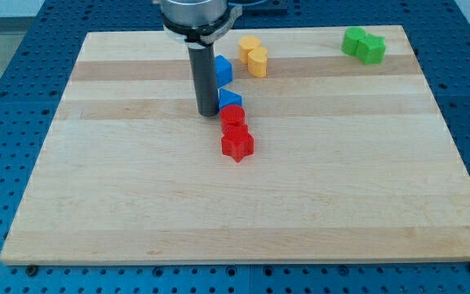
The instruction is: Move the blue blocks above the red blocks
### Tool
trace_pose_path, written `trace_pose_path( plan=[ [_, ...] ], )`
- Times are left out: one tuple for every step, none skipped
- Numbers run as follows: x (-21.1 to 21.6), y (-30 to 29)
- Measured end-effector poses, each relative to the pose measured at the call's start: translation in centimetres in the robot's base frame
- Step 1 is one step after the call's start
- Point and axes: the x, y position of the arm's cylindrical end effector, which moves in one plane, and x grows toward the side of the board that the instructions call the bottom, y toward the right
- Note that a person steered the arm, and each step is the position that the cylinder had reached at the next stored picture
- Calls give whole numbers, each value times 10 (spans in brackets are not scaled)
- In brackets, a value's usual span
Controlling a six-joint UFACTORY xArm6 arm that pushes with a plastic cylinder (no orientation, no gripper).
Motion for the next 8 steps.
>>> trace_pose_path(
  plan=[
    [0, -1],
    [0, -16],
    [-30, -39],
    [-105, -36],
    [-102, 24],
    [-102, 25],
    [-104, 25],
    [-138, 25]
  ],
)
